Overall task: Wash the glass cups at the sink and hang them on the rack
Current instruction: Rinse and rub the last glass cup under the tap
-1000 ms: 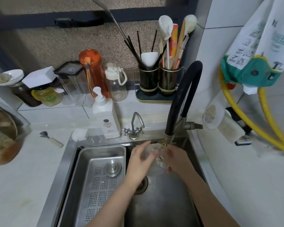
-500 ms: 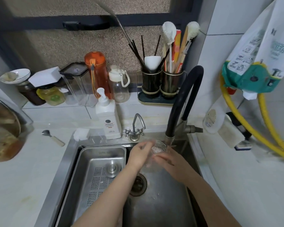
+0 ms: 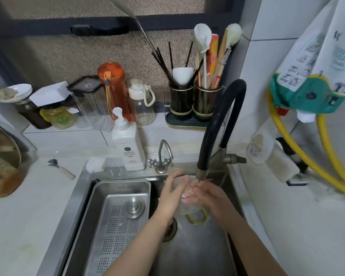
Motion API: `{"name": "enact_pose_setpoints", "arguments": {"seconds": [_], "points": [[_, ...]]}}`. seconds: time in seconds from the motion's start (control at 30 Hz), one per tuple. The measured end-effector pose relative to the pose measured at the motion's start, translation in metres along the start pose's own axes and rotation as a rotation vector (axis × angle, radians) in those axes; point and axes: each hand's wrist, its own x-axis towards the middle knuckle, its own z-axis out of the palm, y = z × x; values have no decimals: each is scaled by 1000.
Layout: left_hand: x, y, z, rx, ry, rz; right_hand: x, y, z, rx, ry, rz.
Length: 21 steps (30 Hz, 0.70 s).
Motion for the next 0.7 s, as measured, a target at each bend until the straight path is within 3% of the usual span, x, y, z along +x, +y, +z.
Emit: {"name": "enact_pose_setpoints", "arguments": {"seconds": [0.13, 0.2, 0.3, 0.37, 0.5, 0.6, 0.7], "points": [[-21, -20, 14, 26, 34, 115, 8, 2, 5, 144, 189, 75], [-22, -23, 16, 1, 27, 89, 8, 4, 2, 176, 143, 83], [-10, -12, 17, -28, -16, -43, 2, 4, -6, -71, 5, 66], [-8, -11, 19, -91, -39, -107, 5, 6, -9, -144, 53, 55], [-16, -13, 16, -128, -85, -73, 8, 9, -4, 170, 89, 130], [-7, -1, 6, -190, -111, -184, 6, 12, -6, -26, -70, 103], [-2, -2, 2, -288, -179, -249, 15, 10, -6, -75, -1, 118]]}}
